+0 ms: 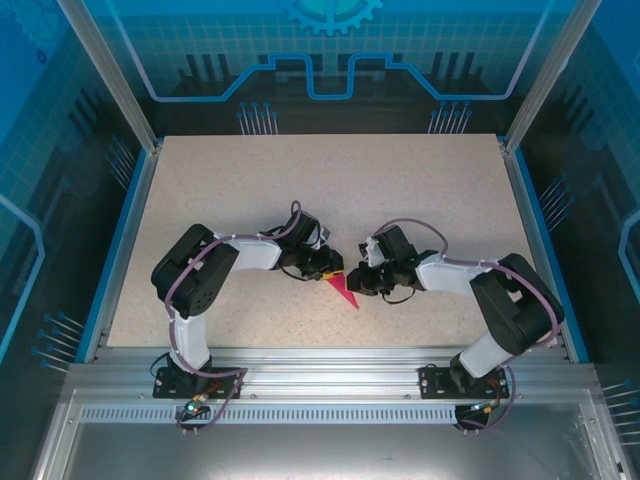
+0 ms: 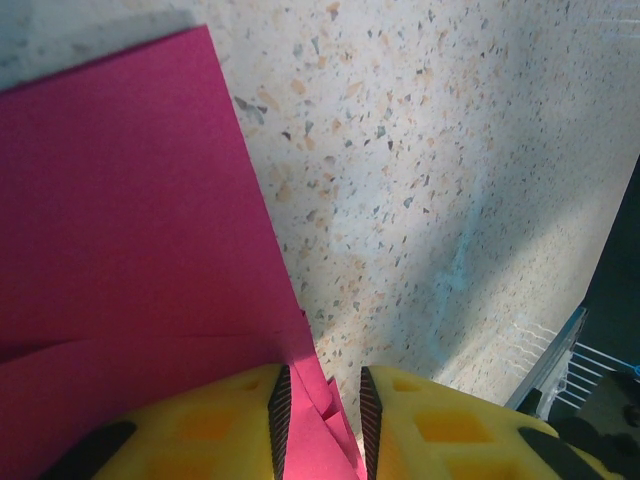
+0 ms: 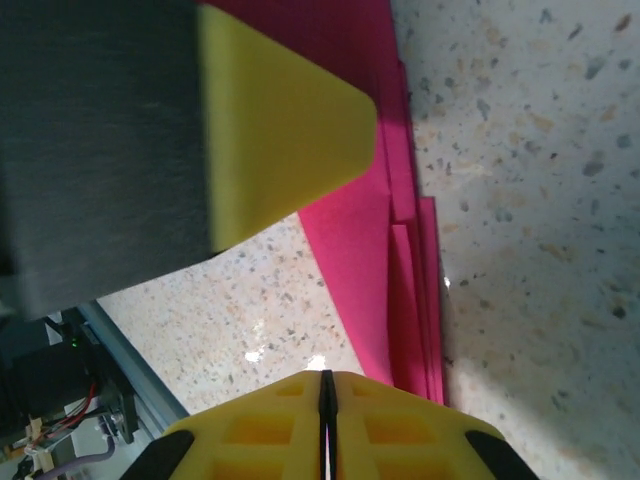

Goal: Fold a paper plane with a square sheet of paper (pick it up from the middle)
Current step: Fold the wing for the fifth time at the center of the table.

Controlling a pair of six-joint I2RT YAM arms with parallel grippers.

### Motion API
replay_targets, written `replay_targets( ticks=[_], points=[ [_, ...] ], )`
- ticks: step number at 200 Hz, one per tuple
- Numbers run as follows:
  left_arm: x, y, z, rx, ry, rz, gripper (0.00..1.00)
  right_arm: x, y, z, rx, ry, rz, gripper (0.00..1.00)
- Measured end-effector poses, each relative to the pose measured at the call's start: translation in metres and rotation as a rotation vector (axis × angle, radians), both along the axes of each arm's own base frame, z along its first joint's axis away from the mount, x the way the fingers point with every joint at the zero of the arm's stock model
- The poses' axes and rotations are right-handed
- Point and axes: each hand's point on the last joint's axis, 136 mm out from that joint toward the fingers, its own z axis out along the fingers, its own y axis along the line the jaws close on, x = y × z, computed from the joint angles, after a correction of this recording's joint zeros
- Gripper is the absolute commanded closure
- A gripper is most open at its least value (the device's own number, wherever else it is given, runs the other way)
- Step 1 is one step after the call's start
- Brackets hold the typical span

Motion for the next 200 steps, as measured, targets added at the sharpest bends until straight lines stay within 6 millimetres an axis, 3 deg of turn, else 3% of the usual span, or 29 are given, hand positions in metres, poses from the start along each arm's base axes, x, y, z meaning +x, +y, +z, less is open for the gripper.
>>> replay_targets(
  ticks=[26, 78, 115, 136, 172, 200],
  points=[
    [0.0, 0.0, 0.0, 0.0, 0.0, 0.0, 0.7, -0.001, -0.003, -0.024, -0.051, 0.053, -0.005, 0.93],
    [0.002, -0.001, 0.008, 0.004, -0.02, -0.02, 0.58, 0.0, -0.002, -0.026, -0.047, 0.06, -0.007, 0.96],
    [0.005, -0.003, 0.048, -0.042, -0.094, -0.02, 0.56, 0.001, 0.002, -0.026, -0.013, 0.053, -0.015, 0.96],
    [0.003, -0.002, 0.065, -0.079, -0.139, -0.01, 0.6, 0.002, 0.004, -0.025, 0.001, 0.056, -0.019, 0.96],
    [-0.015, 0.006, 0.042, -0.078, -0.086, 0.016, 0.63, 0.003, 0.006, -0.025, 0.016, 0.058, -0.031, 0.96],
    [-0.025, 0.001, 0.031, -0.084, -0.065, 0.012, 0.63, 0.003, 0.006, -0.025, 0.023, 0.059, -0.037, 0.96]
  ],
)
